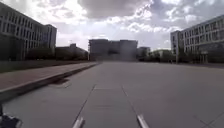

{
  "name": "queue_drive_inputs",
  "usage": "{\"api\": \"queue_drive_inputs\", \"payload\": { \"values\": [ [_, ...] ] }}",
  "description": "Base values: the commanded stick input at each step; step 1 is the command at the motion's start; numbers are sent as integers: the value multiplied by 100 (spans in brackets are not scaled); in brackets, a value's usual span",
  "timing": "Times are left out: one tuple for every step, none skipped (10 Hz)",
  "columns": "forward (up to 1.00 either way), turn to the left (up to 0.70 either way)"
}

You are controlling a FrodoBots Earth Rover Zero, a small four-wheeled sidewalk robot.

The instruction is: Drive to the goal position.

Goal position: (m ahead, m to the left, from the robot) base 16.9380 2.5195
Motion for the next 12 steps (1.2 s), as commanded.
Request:
{"api": "queue_drive_inputs", "payload": {
  "values": [
    [70,1],
    [70,30],
    [70,16],
    [70,0],
    [70,0],
    [70,0],
    [70,0],
    [70,0],
    [70,0],
    [70,0],
    [70,0],
    [70,0]
  ]
}}
